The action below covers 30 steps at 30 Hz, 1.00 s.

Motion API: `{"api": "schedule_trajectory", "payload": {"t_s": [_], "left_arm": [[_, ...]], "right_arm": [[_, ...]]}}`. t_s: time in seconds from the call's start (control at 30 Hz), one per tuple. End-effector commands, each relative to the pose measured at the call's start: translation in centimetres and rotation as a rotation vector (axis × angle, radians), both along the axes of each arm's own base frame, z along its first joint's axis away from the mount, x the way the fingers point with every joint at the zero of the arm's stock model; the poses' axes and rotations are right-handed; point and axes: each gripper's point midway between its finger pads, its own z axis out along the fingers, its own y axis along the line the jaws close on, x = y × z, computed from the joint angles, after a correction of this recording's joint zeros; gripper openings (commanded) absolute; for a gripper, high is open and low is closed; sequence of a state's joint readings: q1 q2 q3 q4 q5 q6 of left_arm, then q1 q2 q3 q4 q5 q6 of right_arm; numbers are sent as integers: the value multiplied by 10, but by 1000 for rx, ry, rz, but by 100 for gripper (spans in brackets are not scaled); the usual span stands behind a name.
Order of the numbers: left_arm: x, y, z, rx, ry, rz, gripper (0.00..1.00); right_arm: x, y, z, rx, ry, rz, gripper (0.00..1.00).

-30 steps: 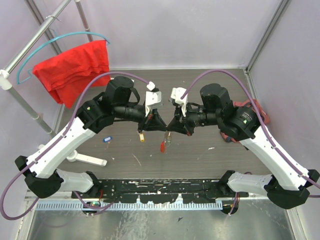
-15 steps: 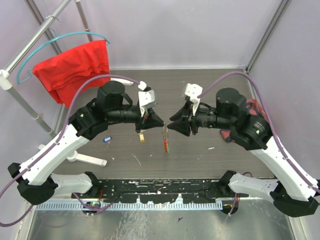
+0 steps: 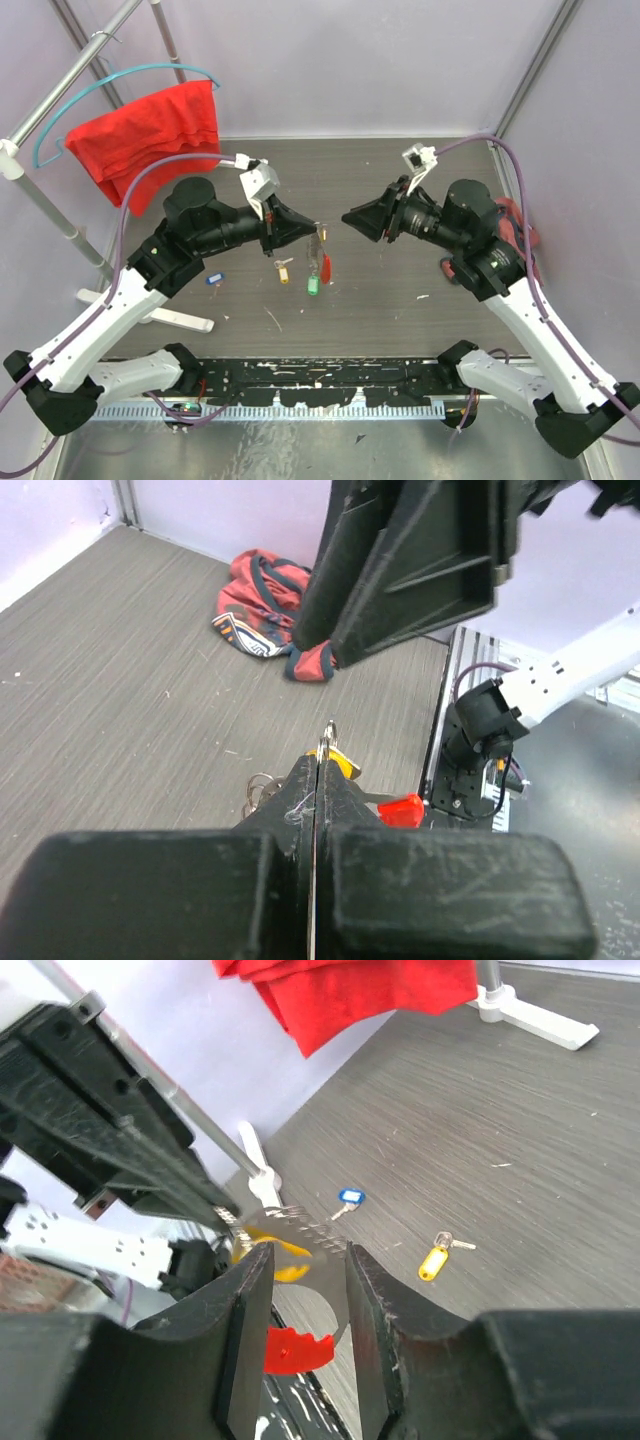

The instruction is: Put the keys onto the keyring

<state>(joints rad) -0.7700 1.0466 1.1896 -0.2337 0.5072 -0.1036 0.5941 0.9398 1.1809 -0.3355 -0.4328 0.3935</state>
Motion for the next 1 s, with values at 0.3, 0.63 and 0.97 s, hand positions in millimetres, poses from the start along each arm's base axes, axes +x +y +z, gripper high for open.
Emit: {"api": "schedule_trajectory", "payload": {"t_s": [0.3, 0.63, 0.97], "left_arm": [[-3, -3, 56, -241, -50, -23, 0], [-1, -14, 63, -256, -56, -68, 0], [-2, -14, 65, -256, -59, -73, 0]], "right_arm": [[-29, 2, 59, 434, 29, 232, 44], [-33, 2, 64, 437, 12, 253, 42], [-31, 4, 59, 418, 26, 257, 27]]}}
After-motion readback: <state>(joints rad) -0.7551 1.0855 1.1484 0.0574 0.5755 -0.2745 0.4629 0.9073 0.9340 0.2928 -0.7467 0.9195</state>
